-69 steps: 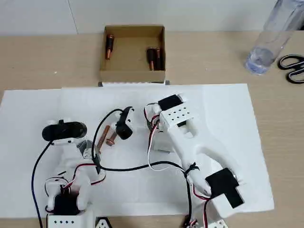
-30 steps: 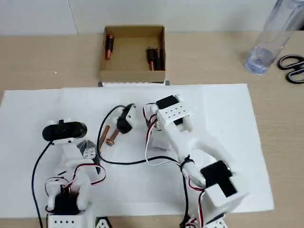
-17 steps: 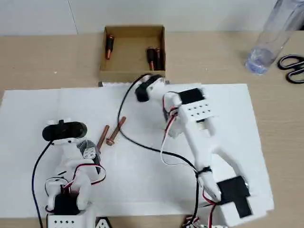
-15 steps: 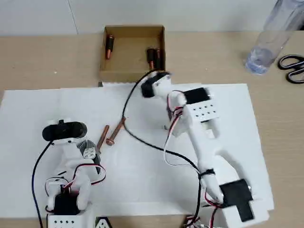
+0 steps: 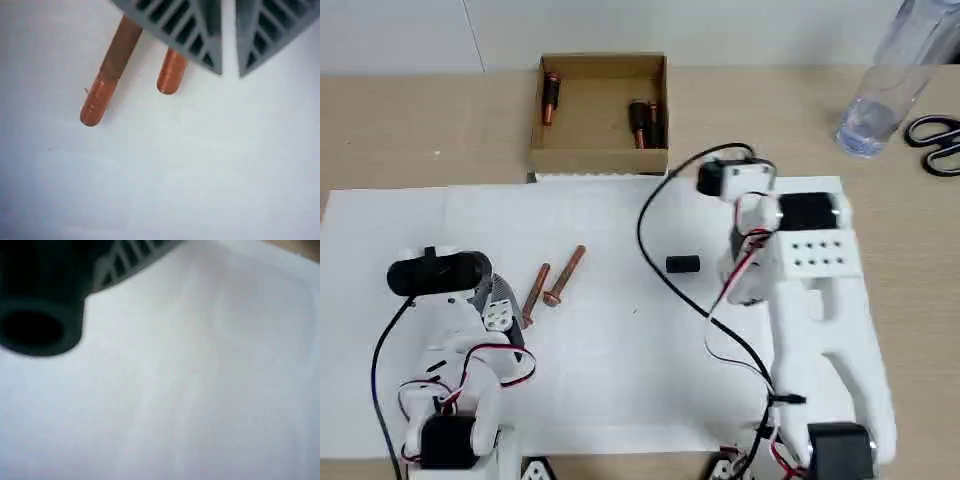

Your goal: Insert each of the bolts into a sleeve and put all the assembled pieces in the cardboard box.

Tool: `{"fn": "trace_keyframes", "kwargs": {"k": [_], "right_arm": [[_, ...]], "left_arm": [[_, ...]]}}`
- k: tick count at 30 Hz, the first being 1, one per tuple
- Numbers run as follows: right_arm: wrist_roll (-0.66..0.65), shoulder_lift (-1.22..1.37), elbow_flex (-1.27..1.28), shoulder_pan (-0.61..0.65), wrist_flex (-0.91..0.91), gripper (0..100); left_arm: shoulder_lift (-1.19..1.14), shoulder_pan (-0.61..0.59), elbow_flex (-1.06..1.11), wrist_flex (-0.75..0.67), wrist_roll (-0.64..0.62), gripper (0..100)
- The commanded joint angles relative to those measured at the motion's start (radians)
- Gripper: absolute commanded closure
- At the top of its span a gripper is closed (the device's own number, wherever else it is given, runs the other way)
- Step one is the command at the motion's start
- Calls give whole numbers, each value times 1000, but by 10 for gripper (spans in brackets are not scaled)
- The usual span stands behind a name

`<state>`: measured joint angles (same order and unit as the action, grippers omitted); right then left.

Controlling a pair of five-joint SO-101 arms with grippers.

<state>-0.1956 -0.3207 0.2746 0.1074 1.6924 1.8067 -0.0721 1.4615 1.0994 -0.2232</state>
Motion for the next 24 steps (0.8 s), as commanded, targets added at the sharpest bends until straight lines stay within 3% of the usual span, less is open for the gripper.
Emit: {"fn": "trace_keyframes", "kwargs": {"k": [1, 7, 14, 24], "right_arm": [[11, -90, -32, -64, 41, 995], [17, -117, 0, -110, 38, 995], [17, -122, 104, -191, 38, 995], [18, -125, 141, -260, 38, 995]], "left_arm": [[8, -2, -127, 58, 28, 994], [-87, -2, -242, 141, 48, 994], [-540, -2, -572, 161, 46, 994], [-1255, -2, -1084, 511, 49, 994]]}}
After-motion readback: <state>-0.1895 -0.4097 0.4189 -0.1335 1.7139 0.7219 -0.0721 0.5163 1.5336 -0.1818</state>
